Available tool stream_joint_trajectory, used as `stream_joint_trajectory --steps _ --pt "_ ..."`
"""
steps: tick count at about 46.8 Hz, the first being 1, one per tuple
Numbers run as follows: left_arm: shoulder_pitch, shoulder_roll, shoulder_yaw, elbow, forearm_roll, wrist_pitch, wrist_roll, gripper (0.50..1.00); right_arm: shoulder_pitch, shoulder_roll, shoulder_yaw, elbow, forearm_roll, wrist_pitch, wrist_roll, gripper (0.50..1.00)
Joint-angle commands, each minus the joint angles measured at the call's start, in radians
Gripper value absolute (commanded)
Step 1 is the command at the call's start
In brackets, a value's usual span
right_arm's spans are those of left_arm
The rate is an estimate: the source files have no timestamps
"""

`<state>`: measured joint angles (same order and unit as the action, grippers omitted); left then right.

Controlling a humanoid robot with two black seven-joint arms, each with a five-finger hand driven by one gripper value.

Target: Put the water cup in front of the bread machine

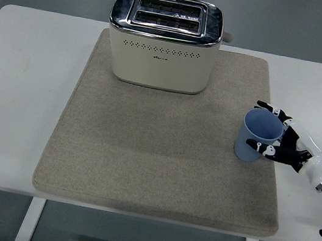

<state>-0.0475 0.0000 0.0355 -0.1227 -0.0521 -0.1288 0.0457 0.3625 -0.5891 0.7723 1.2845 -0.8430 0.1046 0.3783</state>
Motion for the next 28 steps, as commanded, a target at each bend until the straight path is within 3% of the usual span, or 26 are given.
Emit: stream_joint_trajectory --steps 1,28 --pt "0.0 0.0 0.0 0.0 0.0 0.0 0.0 0.996 0.001 0.0 0.002 -0.001 0.002 0.001 -0.001 0.924" --pt "0.0 0.0 0.0 0.0 0.0 0.0 0.0 0.996 0.0 -0.012 0.018 0.026 0.015 0.0 -0.001 0.924"
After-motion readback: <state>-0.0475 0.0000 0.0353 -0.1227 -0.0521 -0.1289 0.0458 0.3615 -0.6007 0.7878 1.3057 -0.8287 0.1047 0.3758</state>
